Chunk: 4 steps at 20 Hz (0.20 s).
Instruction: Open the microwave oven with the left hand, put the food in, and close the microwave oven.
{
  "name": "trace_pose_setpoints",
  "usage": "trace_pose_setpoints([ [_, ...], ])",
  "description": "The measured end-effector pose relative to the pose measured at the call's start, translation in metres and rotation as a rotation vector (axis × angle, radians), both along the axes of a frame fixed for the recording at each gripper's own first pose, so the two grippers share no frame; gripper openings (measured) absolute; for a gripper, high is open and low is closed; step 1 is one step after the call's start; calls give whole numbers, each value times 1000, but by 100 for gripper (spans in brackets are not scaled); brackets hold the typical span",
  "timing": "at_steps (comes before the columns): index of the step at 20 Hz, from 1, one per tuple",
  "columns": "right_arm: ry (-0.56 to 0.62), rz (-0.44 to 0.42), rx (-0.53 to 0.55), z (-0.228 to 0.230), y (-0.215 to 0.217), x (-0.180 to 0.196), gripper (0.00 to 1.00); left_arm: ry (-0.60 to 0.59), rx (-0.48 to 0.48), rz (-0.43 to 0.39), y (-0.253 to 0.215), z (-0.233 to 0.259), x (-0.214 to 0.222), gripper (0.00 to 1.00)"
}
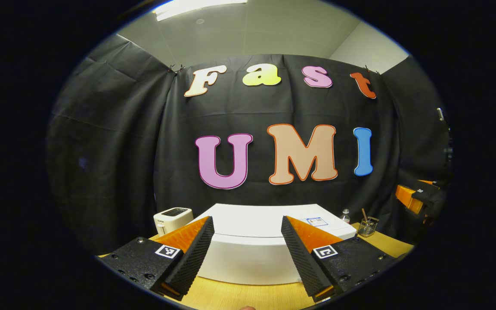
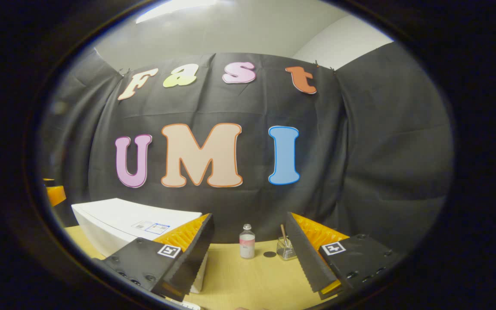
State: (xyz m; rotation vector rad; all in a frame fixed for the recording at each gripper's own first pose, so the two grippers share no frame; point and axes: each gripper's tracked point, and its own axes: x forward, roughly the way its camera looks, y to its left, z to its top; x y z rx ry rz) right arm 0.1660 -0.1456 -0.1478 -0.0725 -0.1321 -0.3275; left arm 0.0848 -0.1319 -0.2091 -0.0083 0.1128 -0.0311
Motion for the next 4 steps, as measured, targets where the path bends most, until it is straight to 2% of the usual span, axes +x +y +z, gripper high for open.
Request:
trace_pose_setpoints([
  [1, 1, -3, 0, 0, 0, 0, 96, 2, 6, 2, 1, 0, 0, 96],
  [2, 2, -4, -1, -1, 1, 1, 100, 3, 10, 5, 2, 0, -1, 96],
  [4, 7, -5, -10, -1, 2, 1, 100, 0, 12, 6, 0, 2, -1, 96],
])
